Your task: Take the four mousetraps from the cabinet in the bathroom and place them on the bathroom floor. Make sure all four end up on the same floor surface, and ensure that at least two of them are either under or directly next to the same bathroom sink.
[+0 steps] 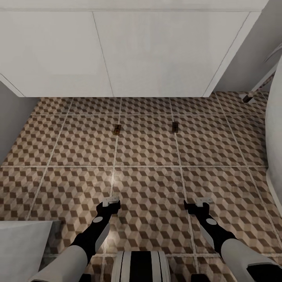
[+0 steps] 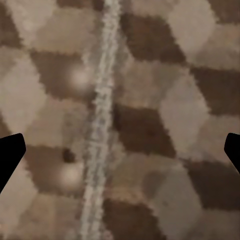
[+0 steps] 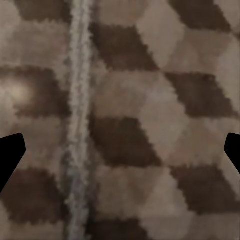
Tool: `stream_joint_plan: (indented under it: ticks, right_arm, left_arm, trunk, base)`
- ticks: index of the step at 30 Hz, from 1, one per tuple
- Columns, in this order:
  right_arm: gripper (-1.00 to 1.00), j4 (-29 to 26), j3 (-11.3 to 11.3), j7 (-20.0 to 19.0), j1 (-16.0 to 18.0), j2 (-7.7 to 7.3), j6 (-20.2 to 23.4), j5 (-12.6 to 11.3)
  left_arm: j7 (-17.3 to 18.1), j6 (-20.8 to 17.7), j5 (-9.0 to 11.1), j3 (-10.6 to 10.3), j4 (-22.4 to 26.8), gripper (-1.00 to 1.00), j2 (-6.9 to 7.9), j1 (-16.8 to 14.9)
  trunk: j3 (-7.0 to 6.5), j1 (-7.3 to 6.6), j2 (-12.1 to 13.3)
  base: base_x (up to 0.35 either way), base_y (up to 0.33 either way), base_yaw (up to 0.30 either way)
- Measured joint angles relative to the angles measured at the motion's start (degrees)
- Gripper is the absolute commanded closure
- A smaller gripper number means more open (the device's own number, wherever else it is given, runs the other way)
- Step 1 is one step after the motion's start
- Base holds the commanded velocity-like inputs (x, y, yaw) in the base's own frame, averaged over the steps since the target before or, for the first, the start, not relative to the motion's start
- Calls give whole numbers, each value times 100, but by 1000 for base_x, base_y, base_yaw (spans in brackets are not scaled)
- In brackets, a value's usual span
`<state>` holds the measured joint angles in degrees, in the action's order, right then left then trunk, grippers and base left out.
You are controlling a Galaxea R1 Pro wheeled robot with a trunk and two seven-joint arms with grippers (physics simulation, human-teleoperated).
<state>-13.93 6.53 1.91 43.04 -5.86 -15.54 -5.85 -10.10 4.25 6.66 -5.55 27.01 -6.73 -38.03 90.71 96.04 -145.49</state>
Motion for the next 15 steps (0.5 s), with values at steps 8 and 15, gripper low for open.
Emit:
stream_joint_plan:
  ticks: [8,15]
  right_arm:
    - [-100,0,0,0,0,-2,-5,-2]
    - [-100,0,0,0,2,-5,-5,-5]
  left_arm:
    - [0,0,3,5,1,-100,0,0]
    - [3,0,4,5,1,-100,-3,0]
  trunk:
    - [0,0,0]
    - [0,0,0]
  base:
    - [0,0,0]
    - [0,0,0]
